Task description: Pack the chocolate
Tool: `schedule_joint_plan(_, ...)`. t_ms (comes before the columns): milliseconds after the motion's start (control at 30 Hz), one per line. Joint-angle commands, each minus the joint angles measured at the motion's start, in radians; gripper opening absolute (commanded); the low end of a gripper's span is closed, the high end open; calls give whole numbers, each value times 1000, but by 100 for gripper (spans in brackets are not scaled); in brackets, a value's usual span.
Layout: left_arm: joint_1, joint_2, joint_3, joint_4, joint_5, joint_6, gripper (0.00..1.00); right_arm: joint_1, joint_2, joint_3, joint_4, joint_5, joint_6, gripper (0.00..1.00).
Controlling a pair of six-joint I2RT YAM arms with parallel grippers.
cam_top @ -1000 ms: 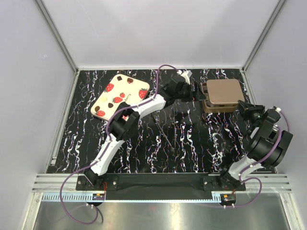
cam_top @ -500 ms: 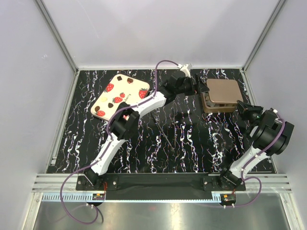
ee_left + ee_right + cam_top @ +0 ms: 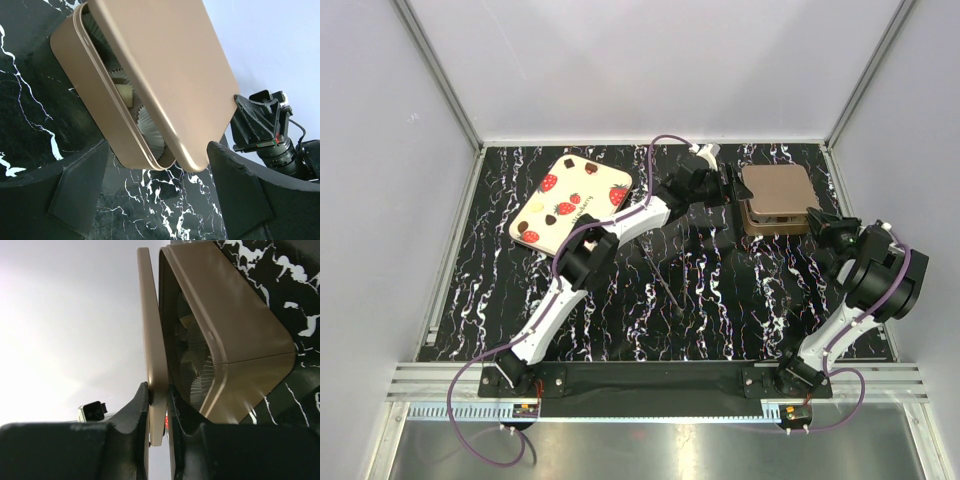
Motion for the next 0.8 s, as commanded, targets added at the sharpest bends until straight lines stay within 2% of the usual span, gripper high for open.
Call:
schedule_joint_plan(0,5,1,37,70,-26,-5,84,0,-9,9,-25,-9,-57,0)
schedule_joint_plan(100,3,8,40,74,-38,-2,83,0,-41,5,-92,11,-113,1)
schedule_joint_plan(200,3,13,40,93,-36,-6,83,0,-64,31,-224,14,-172,6)
schedule_joint_plan(467,3,19,43,113,-27,-8,83,0,-103,37,-300,62,-221,25)
schedule_joint_plan(767,-18,5,47,105,-38,44,80,0,-127,31,-346,105,-269,35)
